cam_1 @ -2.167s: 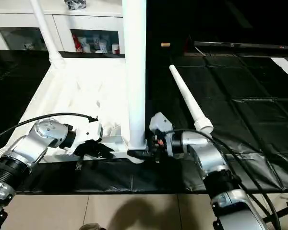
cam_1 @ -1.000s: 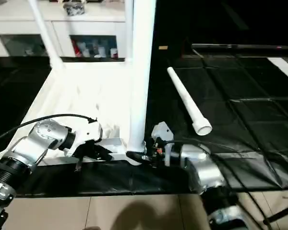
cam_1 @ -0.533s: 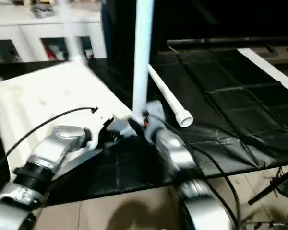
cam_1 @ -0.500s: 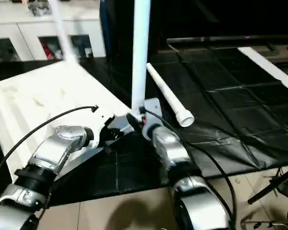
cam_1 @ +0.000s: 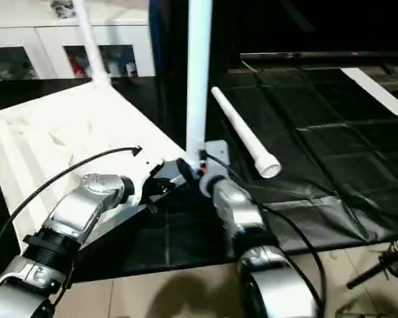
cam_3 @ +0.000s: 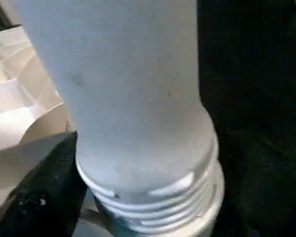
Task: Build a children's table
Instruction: Rotate leg to tighten
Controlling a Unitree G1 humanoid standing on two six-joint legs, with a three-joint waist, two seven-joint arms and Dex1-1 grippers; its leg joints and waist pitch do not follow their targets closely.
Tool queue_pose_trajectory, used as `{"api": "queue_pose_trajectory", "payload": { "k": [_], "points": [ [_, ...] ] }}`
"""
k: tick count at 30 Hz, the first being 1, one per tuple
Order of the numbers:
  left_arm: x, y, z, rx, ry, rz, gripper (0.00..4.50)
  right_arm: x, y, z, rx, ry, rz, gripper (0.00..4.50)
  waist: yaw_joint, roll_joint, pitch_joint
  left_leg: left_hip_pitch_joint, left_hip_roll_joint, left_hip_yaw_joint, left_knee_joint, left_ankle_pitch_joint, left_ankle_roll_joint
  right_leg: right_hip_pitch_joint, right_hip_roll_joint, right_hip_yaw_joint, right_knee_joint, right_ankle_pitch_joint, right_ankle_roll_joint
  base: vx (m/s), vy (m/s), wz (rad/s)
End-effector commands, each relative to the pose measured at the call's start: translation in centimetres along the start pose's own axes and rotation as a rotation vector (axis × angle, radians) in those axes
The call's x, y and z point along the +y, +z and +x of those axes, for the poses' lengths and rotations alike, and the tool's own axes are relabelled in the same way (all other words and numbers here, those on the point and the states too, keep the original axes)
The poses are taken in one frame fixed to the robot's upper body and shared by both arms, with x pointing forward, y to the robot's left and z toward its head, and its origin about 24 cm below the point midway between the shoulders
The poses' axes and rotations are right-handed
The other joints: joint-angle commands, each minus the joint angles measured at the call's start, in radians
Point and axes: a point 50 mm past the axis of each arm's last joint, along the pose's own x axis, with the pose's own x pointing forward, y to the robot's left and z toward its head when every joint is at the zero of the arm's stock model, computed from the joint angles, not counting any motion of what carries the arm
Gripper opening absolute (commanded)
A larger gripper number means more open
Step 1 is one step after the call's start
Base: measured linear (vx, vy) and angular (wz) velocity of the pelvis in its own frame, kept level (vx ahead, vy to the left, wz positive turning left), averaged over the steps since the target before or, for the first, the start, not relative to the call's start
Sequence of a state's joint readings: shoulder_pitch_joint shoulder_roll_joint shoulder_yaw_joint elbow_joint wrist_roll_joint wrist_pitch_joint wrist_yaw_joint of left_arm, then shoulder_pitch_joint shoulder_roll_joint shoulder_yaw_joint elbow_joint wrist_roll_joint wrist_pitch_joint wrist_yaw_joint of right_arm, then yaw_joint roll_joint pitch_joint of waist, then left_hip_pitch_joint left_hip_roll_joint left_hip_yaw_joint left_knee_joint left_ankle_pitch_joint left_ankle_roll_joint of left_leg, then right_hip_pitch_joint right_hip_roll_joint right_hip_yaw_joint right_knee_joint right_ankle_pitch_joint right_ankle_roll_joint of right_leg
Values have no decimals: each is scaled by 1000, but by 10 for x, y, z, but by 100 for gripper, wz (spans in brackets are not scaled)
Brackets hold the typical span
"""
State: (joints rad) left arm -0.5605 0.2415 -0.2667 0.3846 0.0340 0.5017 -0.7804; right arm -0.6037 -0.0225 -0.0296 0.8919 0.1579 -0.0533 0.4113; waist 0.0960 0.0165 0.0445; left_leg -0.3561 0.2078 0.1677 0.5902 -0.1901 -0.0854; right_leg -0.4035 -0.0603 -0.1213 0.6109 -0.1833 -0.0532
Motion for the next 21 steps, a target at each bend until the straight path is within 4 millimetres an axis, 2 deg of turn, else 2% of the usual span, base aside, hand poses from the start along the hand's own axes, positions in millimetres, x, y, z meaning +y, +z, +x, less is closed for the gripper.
{"api": "queue_pose_trajectory", "payload": {
  "k": [1, 3, 4, 5, 6, 7, 8, 12, 16, 21],
  "points": [
    [7, 1, -7, -3, -32, 62, 0, -18, 2, -17, -24, 26, -47, 449, 4, 4, -69, 2, 25, -4, -55, -105, 81, 68, -87, 70, -72, -126, -147, 0, 0, 0],
    [7, -2, -9, 10, -57, 80, 0, -22, 6, -25, -41, 83, -74, 449, 6, 3, -68, 0, 27, -5, -57, -115, 85, 68, -88, 68, -74, -140, -143, 0, 0, 0],
    [8, -5, -12, 24, -89, 104, 0, -25, 11, -36, -50, 175, -122, 449, 8, 6, -66, 0, 26, -5, -57, -129, 82, 69, -88, 67, -79, -168, -136, 0, 0, 0],
    [8, -6, -13, 28, -103, 114, 0, -26, 13, -39, -51, 213, -138, 449, 11, 2, -66, 0, 24, -4, -56, -141, 82, 71, -87, 67, -82, -195, -120, 0, 0, 0],
    [8, -7, -13, 30, -115, 120, 0, -26, 14, -41, -48, 244, -152, 449, 11, 7, -66, 1, 25, -5, -57, -142, 81, 69, -87, 67, -82, -205, -120, 0, 0, 0],
    [7, -9, -15, 35, -149, 138, 0, -28, 16, -46, -29, 307, -180, 449, 10, 4, -65, 0, 25, -5, -58, -144, 76, 68, -86, 66, -86, -225, -114, 0, 0, 0],
    [6, -12, -17, 44, -196, 161, 0, -30, 18, -51, -7, 370, -200, 449, 10, 7, -64, 0, 22, -5, -57, -155, 75, 68, -84, 64, -89, -245, -113, 0, 0, 0],
    [3, -18, -23, 72, -300, 219, 0, -34, 23, -61, 49, 492, -230, 449, 13, 6, -62, 3, 22, -5, -57, -169, 82, 68, -83, 64, -94, -282, -108, 0, 0, 0],
    [0, -23, -28, 121, -407, 301, 0, -36, 29, -66, 119, 600, -254, 449, 25, 8, -64, 9, 31, -4, -57, -158, 82, 60, -82, 66, -86, -237, -136, 0, 0, 0],
    [-2, -25, -31, 150, -493, 355, 0, -31, 31, -67, 187, 696, -322, 449, 39, 5, -67, 8, 32, -3, -57, -146, 74, 61, -86, 68, -81, -218, -145, 0, 0, 0]
  ]
}}
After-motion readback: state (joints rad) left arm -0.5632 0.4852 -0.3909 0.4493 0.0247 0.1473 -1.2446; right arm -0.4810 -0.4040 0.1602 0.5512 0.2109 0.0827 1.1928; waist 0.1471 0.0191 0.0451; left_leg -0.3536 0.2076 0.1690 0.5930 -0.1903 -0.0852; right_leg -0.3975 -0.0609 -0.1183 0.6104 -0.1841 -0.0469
